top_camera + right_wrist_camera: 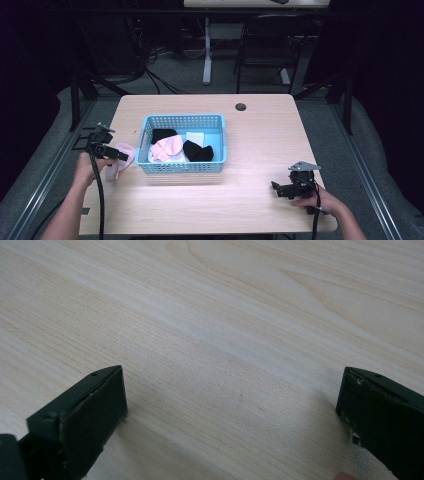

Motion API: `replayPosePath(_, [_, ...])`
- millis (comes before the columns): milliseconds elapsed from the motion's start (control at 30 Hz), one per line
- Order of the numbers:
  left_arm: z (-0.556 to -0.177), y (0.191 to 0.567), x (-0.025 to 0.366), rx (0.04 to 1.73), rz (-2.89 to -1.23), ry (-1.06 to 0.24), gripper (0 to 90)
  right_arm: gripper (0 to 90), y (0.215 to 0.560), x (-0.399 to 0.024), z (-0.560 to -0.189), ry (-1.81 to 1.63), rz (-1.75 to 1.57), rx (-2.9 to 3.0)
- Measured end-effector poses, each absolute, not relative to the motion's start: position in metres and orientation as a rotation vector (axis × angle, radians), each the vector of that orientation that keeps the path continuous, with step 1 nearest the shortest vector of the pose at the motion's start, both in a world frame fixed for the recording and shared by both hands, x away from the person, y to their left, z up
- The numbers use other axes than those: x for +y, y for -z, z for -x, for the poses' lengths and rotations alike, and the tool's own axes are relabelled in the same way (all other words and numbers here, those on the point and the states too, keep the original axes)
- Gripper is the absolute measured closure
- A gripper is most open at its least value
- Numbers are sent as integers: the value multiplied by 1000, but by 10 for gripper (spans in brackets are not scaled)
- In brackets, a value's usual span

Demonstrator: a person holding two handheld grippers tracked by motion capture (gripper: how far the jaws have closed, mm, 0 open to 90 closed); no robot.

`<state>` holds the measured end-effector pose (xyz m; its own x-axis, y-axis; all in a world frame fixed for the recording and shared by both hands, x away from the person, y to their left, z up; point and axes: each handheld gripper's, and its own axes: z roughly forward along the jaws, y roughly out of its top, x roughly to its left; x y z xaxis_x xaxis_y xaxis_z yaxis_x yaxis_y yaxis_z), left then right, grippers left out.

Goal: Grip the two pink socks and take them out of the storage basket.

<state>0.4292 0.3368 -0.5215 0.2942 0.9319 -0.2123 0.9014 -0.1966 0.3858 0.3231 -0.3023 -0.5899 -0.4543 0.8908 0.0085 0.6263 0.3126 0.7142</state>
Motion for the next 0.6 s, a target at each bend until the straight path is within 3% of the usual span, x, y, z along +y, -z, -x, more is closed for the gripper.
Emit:
replayPosePath(333, [-414,495,344,1599,-2106,-184,224,0,590,-302,-323,-928,-1351,2199])
replayPosePath(600, [-409,469,342,1563,-2044,-264,156,0,590,-302,-323,-929,-1350,2201])
